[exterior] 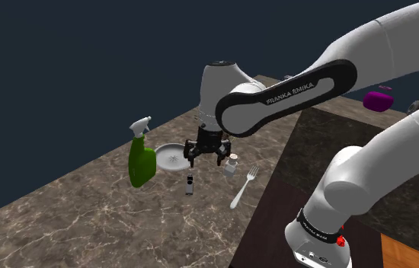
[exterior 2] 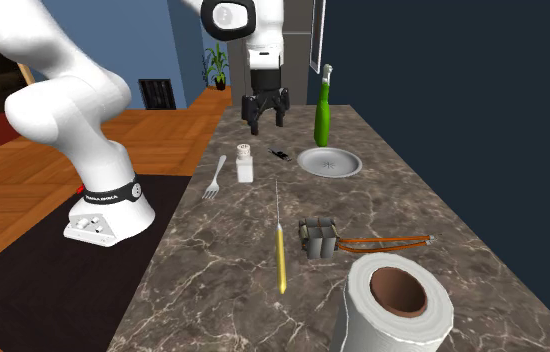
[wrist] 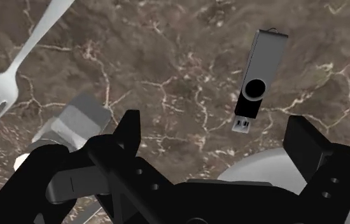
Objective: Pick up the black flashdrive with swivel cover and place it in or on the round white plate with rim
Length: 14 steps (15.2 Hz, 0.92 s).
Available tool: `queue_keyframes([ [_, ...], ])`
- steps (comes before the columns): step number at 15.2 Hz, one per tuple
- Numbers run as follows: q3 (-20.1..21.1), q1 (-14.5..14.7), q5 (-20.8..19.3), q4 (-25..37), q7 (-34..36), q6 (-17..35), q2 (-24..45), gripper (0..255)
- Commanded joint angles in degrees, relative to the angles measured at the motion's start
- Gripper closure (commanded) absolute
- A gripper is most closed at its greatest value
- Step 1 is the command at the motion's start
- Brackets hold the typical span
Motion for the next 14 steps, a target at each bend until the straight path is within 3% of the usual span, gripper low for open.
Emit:
queue_keyframes([
  [1, 2.38, -1.21, -1.05, 1.46, 5.25, 3.31, 4.8, 0],
  [4, 5.72, -2.99, -4.6, 4.27, 13.99, 7.84, 12.7, 0],
  [14, 6.49, -3.69, -8.69, 2.7, 17.43, 14.72, 18.71, 0],
])
